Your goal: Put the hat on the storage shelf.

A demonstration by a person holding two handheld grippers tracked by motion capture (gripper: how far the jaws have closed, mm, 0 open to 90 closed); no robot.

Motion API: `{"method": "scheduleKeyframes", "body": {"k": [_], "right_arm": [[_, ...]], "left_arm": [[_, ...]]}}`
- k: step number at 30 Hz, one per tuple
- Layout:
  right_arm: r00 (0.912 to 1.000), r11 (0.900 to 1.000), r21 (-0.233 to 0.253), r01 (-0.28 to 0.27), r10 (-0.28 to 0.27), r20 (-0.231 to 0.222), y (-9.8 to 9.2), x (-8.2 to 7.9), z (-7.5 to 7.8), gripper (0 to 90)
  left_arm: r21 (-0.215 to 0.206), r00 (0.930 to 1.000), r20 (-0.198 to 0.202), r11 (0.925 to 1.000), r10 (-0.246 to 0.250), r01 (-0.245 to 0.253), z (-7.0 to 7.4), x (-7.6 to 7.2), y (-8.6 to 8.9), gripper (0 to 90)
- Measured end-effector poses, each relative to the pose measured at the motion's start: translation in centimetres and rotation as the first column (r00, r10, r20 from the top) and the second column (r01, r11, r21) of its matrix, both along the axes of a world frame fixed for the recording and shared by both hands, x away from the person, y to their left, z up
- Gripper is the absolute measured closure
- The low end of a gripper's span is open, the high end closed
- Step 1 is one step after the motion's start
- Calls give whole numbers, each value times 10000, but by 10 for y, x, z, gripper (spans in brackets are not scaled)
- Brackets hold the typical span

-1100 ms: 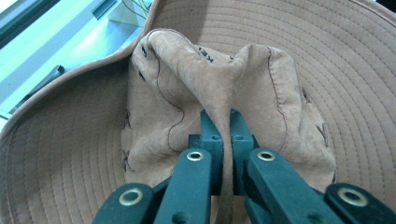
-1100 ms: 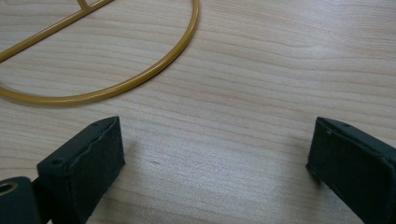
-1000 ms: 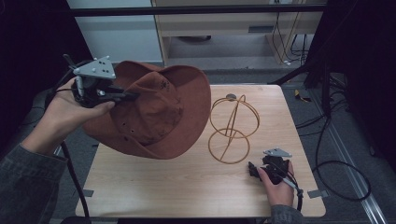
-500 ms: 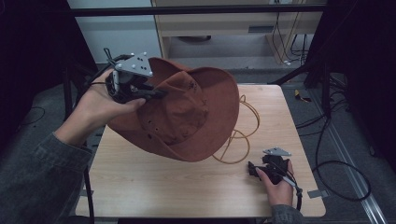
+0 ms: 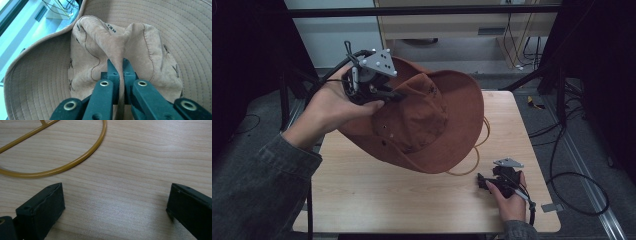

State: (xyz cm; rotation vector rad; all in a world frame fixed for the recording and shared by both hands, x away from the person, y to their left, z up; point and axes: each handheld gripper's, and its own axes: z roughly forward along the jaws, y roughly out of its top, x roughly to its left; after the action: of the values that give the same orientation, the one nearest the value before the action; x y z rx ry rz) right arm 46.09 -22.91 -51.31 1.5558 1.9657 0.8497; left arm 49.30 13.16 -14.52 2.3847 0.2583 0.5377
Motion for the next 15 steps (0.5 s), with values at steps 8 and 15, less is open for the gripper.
{"method": "scheduleKeyframes", "body": {"k": [8, 15], "right_arm": [[10000, 10000, -26, 20, -20, -9, 0, 0, 0, 14], [10000, 10000, -43, -10, 10, -10, 0, 0, 0, 11]], "left_arm": [[-107, 10000, 30, 9999, 20, -19, 6, 11, -17, 887], [-145, 9999, -10, 9998, -142, 142, 5, 18, -30, 887]]}}
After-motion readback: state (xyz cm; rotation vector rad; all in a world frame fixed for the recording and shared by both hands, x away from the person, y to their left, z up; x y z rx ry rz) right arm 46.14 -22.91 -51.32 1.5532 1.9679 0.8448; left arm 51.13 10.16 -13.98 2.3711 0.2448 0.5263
